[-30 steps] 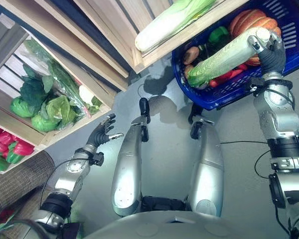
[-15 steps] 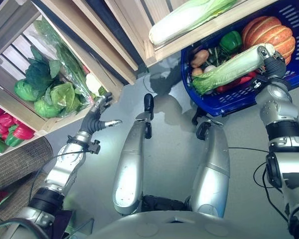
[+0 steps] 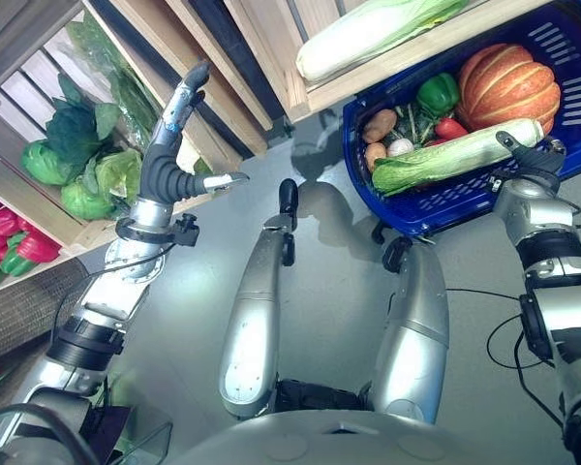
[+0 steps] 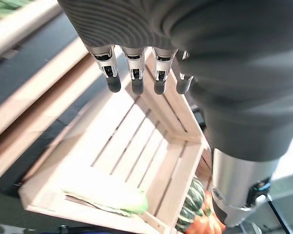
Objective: Pick up fruits and vegetables into the basket
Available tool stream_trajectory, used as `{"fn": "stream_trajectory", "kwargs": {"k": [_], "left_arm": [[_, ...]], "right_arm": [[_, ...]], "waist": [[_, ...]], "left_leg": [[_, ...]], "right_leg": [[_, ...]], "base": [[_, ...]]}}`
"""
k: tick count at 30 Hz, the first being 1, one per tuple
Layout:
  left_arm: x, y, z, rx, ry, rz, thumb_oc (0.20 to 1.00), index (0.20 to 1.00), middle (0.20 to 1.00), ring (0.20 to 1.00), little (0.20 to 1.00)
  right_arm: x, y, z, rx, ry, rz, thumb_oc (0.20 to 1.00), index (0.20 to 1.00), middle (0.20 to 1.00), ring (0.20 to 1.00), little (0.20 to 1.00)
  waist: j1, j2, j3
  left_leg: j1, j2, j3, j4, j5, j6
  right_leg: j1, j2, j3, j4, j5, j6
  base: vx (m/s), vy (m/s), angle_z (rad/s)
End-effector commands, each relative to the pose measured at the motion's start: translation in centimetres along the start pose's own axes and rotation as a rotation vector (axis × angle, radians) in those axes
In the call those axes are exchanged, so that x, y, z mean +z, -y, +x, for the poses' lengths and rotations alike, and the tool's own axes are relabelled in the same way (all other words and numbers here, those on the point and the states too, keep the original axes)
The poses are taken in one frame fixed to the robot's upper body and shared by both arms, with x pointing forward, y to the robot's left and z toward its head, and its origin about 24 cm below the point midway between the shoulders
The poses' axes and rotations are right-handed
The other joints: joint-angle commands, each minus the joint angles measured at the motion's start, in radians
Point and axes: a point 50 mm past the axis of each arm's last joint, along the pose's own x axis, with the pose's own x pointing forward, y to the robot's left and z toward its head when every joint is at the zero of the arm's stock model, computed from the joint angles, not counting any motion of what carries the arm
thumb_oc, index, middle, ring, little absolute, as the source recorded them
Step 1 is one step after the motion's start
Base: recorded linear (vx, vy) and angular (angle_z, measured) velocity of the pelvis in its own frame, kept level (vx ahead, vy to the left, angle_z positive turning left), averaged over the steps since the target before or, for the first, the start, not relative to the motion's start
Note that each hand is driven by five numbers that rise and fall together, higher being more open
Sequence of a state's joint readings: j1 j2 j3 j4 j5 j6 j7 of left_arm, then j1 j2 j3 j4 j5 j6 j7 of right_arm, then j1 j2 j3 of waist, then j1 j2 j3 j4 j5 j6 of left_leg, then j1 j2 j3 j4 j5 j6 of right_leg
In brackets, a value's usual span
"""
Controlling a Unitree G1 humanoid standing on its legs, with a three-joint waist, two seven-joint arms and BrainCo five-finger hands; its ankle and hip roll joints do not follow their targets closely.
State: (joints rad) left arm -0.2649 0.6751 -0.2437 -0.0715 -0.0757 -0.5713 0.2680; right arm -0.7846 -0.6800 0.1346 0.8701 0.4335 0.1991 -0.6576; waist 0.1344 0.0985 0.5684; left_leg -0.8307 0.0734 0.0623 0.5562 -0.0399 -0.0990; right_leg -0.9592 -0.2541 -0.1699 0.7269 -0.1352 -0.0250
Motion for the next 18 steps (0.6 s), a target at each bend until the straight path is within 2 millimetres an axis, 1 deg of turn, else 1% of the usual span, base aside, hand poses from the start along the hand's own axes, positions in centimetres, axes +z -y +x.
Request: {"fn": "stream_trajectory", "kwargs": {"k": [1, 4, 7, 10, 11, 12, 16, 18], "left_arm": [[2.9, 1.7, 0.2, 0.054, 0.175, -0.066, 1.0, 1.0, 1.0, 1.0, 1.0], [3.4, 1.7, 0.6, 0.1, 0.199, -0.041, 1.0, 1.0, 1.0, 1.0, 1.0], [3.7, 1.4, 0.9, 0.158, 0.217, -0.009, 1.0, 1.0, 1.0, 1.0, 1.0], [3.9, 1.3, 1.1, 0.206, 0.236, 0.059, 1.0, 1.0, 1.0, 1.0, 1.0], [4.0, 1.0, 1.3, 0.237, 0.239, 0.087, 1.0, 1.0, 1.0, 1.0, 1.0], [3.9, 0.8, 1.4, 0.262, 0.231, 0.107, 1.0, 1.0, 1.0, 1.0, 1.0], [3.7, -0.5, 2.2, 0.351, 0.208, 0.174, 1.0, 1.0, 1.0, 1.0, 1.0], [3.5, -0.8, 2.4, 0.37, 0.194, 0.187, 1.0, 1.0, 1.0, 1.0, 1.0]], "right_arm": [[-1.4, 1.5, -0.4, -0.122, 0.087, -0.111, 1.0, 1.0, 1.0, 1.0, 1.0], [-2.0, 1.4, -1.6, -0.148, 0.151, -0.129, 1.0, 1.0, 1.0, 1.0, 1.0], [-3.1, 1.1, -3.5, -0.178, 0.238, -0.178, 1.0, 1.0, 1.0, 1.0, 1.0], [-4.0, 1.0, -5.4, -0.2, 0.315, -0.224, 1.0, 1.0, 1.0, 1.0, 1.0], [-4.4, 1.4, -6.1, -0.211, 0.36, -0.247, 1.0, 1.0, 1.0, 1.0, 1.0], [-4.7, 1.7, -6.6, -0.22, 0.398, -0.275, 1.0, 1.0, 1.0, 1.0, 1.0], [-4.9, 2.4, -8.2, -0.233, 0.544, -0.378, 1.0, 1.0, 1.0, 1.0, 1.0], [-4.9, 2.4, -8.5, -0.227, 0.573, -0.394, 1.0, 1.0, 1.0, 1.0, 1.0]], "waist": [[-0.067, 0.089, -0.048], [-0.096, 0.077, -0.048], [-0.131, 0.065, -0.048], [-0.166, 0.056, -0.048], [-0.182, 0.052, -0.048], [-0.196, 0.051, -0.048], [-0.241, 0.047, -0.048], [-0.248, 0.046, -0.048]], "left_leg": [[0.025, -0.043, 0.042, -0.061, -0.066, 0.105], [0.062, -0.038, 0.053, -0.087, -0.061, 0.098], [0.101, -0.035, 0.067, -0.114, -0.058, 0.092], [0.144, -0.032, 0.08, -0.14, -0.052, 0.084], [0.147, -0.027, 0.098, -0.162, -0.02, 0.088], [0.161, -0.024, 0.104, -0.17, -0.017, 0.084], [0.214, -0.012, 0.127, -0.193, -0.01, 0.074], [0.223, -0.011, 0.131, -0.195, -0.009, 0.073]], "right_leg": [[0.041, 0.094, -0.007, -0.01, -0.064, 0.047], [0.075, 0.106, 0.003, -0.041, -0.057, 0.054], [0.109, 0.123, 0.018, -0.07, -0.054, 0.062], [0.146, 0.136, 0.031, -0.095, -0.05, 0.069], [0.148, 0.137, 0.026, -0.119, -0.018, 0.064], [0.159, 0.138, 0.032, -0.126, -0.017, 0.068], [0.198, 0.138, 0.053, -0.151, -0.013, 0.079], [0.205, 0.137, 0.056, -0.153, -0.014, 0.081]], "base": [[-0.01, 0.036, -0.14], [-0.01, 0.047, -0.18], [0.0, 0.063, -0.21], [-0.02, 0.072, -0.22], [-0.07, 0.104, -0.21], [-0.07, 0.114, -0.21], [0.01, 0.109, -0.23], [0.0, 0.057, -0.2]]}}
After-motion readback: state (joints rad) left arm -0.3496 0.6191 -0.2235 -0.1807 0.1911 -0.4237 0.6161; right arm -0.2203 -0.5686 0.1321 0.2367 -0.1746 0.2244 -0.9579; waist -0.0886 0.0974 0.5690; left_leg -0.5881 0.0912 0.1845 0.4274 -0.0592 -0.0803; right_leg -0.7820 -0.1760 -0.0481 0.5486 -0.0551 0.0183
